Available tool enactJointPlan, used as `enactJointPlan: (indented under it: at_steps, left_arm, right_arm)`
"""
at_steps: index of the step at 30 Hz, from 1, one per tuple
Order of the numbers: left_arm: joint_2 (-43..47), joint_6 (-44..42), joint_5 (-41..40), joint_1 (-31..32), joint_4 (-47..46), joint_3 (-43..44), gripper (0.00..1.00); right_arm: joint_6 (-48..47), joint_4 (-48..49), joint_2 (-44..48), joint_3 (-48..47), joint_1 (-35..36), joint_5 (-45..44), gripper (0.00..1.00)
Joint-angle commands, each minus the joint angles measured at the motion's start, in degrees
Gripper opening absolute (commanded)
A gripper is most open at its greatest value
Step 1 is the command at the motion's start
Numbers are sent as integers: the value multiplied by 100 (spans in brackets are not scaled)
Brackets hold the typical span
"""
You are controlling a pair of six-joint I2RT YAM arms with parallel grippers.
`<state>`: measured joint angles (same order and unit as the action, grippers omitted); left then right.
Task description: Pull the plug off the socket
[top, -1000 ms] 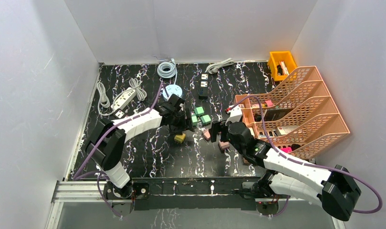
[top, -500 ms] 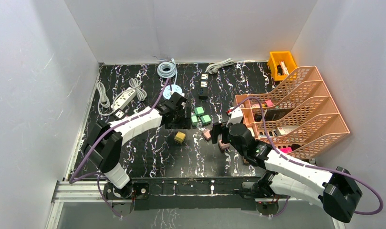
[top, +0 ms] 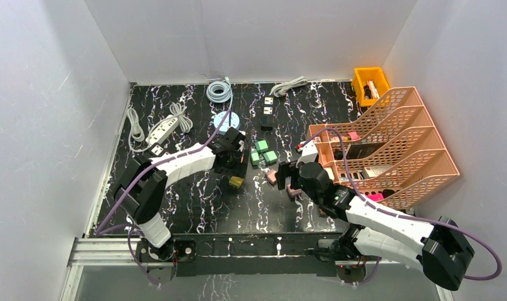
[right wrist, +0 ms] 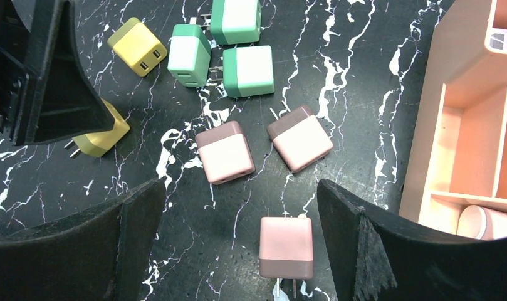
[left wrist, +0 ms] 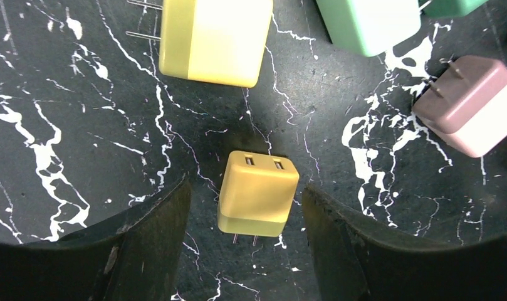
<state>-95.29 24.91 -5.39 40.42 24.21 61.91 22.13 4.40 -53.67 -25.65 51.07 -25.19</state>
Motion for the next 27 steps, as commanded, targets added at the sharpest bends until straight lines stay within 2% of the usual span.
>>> enactJointPlan:
  at_steps: [1, 7, 11, 14, 17, 22, 27]
  left_arm:
    - [-131, -181, 292, 13, -148, -72, 63]
    - [-320, -133, 459, 18, -385, -206, 62]
    - [-359, -85, 309, 18, -403, -290, 50]
    - [-383, -36, -187, 18, -165, -264, 41]
    - [-407, -26, -814, 7, 273, -187, 37]
    - [-31, -212, -1279, -307, 628, -340, 36]
    - [300, -315, -1261, -765, 790, -296, 37]
  right_arm:
    - [-26, 288, -16, -72, -24, 23, 98]
    - [-33, 297, -40, -71, -31, 31, 98]
    - [-48, 345, -100, -72, -37, 61, 98]
    - [-51, 383, -151, -89, -36, 83, 98]
    - [-89, 395, -186, -106, -42, 93, 98]
    - [-113, 441, -207, -94, -64, 135, 98]
    - [-125, 538, -283, -81, -75, 230, 99]
